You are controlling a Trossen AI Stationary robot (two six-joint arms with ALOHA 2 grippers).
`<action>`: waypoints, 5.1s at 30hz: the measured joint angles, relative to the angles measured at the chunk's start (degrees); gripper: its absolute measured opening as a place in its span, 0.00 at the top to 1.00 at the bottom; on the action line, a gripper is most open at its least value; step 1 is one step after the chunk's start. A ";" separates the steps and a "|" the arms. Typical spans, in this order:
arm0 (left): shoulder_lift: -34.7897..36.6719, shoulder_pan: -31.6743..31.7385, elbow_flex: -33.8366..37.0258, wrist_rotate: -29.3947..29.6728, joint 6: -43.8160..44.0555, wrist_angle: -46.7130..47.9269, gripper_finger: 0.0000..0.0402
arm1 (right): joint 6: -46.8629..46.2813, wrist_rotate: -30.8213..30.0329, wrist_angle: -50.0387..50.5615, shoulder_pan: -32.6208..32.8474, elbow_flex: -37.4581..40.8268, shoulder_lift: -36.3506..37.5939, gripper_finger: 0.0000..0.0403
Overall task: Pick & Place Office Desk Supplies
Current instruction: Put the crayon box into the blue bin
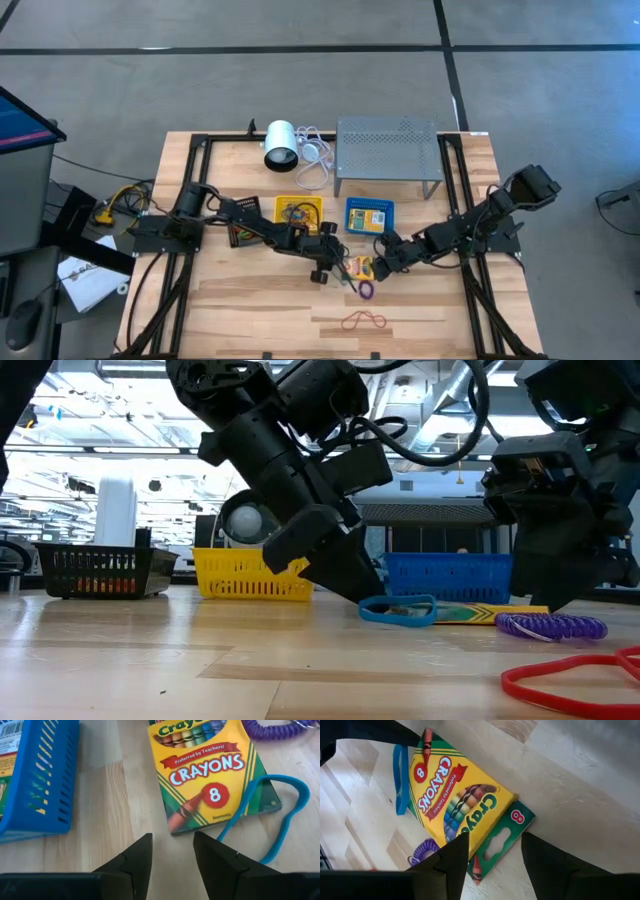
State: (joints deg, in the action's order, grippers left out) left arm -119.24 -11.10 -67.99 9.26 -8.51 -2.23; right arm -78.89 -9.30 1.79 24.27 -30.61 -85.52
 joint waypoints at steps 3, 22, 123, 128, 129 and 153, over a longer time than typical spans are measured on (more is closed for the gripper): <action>0.69 0.01 0.14 -0.17 -0.14 0.83 0.64 | 0.00 0.00 -0.22 -0.05 0.04 -0.02 0.56; 1.22 0.21 0.28 -0.32 -0.31 0.64 0.64 | -0.20 -0.02 -4.75 -0.50 0.13 -0.20 0.56; 64.14 6.19 34.99 3.02 26.53 -6.23 0.75 | 33.77 -14.65 35.76 -10.68 -14.79 27.03 1.00; 62.49 7.79 35.12 0.75 25.47 -12.45 0.75 | 33.92 -13.46 39.00 -12.33 -16.07 23.55 1.00; 61.75 7.79 34.97 -0.88 25.20 -15.77 0.75 | 34.16 -13.37 39.61 -12.77 -16.17 22.95 1.00; 57.24 9.32 34.99 -3.30 19.00 -19.70 0.75 | 36.92 -18.19 40.02 -15.50 -24.59 15.52 1.00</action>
State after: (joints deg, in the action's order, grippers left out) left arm -62.00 -1.78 -32.99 5.96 10.49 -21.93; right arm -41.97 -27.50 41.81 8.78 -55.20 -70.00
